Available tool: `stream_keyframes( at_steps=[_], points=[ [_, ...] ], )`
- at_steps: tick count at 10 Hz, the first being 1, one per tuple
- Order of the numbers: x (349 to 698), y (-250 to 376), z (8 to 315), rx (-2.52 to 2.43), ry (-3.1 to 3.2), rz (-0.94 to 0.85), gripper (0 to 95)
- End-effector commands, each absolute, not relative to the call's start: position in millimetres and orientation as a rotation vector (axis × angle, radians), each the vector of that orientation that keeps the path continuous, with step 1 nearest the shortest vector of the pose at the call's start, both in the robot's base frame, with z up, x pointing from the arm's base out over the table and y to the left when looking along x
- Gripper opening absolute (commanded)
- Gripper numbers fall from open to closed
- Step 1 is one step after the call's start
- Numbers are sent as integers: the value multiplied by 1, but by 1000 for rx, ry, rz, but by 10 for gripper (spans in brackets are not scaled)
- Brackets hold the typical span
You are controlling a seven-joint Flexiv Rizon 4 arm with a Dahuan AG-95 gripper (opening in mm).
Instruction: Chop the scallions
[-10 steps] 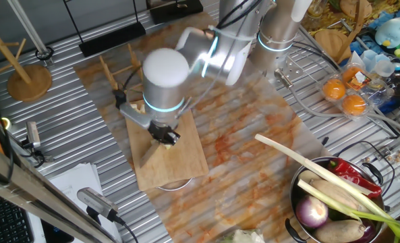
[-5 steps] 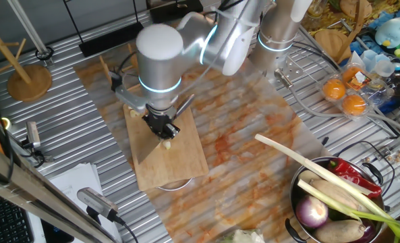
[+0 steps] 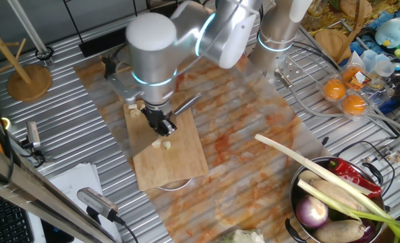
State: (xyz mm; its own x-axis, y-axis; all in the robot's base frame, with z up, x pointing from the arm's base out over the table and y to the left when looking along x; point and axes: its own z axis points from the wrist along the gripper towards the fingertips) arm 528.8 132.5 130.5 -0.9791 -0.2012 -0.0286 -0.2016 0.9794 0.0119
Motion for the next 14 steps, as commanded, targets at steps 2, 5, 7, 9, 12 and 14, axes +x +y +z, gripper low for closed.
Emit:
stream_keyframes(
  at_steps=[2,5,7,9,12,14],
  points=[
    [530,130,162,-48,3126,15,0],
    [525,125,169,-56,3101,29,0],
    [527,126,168,-51,3109,13,0],
    [523,122,164,-49,3133,-36,0],
    [503,100,154,-22,3103,-128,0],
    [501,89,155,-25,3096,-173,0]
  ],
)
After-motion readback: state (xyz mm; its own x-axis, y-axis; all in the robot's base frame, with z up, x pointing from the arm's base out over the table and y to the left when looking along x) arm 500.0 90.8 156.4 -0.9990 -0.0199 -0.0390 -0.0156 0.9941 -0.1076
